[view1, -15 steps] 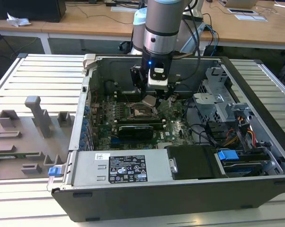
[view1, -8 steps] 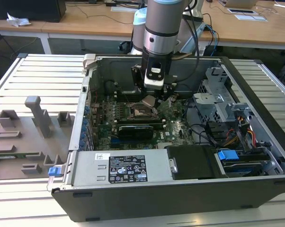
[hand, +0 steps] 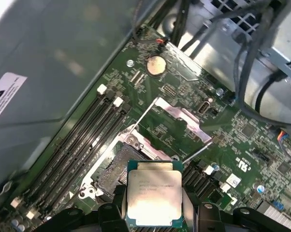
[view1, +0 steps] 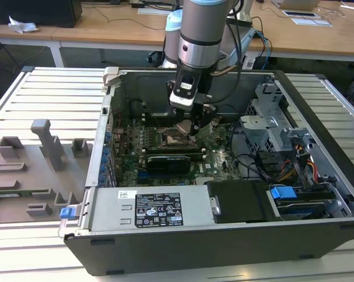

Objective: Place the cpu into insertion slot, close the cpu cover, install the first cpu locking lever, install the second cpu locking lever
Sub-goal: 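Place the cpu into insertion slot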

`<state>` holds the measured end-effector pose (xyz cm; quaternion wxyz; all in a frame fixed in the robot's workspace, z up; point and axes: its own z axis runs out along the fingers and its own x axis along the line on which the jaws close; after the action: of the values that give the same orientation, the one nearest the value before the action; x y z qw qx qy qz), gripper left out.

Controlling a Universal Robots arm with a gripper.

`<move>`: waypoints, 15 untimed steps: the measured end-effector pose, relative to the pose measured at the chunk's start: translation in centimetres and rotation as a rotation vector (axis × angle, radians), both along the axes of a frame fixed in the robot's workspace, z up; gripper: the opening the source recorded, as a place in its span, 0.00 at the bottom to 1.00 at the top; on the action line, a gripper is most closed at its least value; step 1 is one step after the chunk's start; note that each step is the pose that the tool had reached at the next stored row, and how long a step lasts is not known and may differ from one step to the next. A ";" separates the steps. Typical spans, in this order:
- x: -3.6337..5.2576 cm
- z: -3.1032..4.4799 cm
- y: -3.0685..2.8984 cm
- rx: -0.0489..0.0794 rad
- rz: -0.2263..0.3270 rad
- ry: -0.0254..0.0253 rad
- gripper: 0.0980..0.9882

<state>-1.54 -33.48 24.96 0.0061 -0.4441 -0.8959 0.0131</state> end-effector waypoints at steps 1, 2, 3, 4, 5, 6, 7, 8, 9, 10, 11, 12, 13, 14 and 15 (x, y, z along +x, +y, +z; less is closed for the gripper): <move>0.00 0.00 0.00 -0.001 -0.014 0.0000 0.50; 0.00 0.00 0.00 -0.001 -0.018 0.0000 0.50; 0.00 0.00 0.00 -0.001 -0.021 0.0000 0.50; 0.00 -0.01 0.00 -0.001 -0.024 0.0000 0.50; 0.00 -0.01 0.00 0.000 -0.027 0.0000 0.50; 0.00 -0.01 0.00 0.000 -0.030 0.0000 0.50; 0.00 -0.01 0.00 0.000 -0.032 0.0000 0.50; 0.00 -0.01 0.00 0.000 -0.035 0.0000 0.50; 0.00 -0.01 0.00 0.000 -0.040 0.0000 0.50; 0.00 -0.02 0.00 0.000 -0.044 -0.0001 0.50; 0.00 -0.02 0.00 0.000 -0.051 0.0000 0.50; 0.00 -0.02 0.00 0.000 -0.056 0.0000 0.50; 0.00 -0.02 0.00 0.000 -0.061 0.0000 0.50; 0.00 -0.02 0.00 -0.001 -0.068 -0.0001 0.50; 0.00 -0.02 0.00 -0.001 -0.074 0.0000 0.50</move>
<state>-1.55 -33.48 24.93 0.0064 -0.4768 -0.8789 0.0132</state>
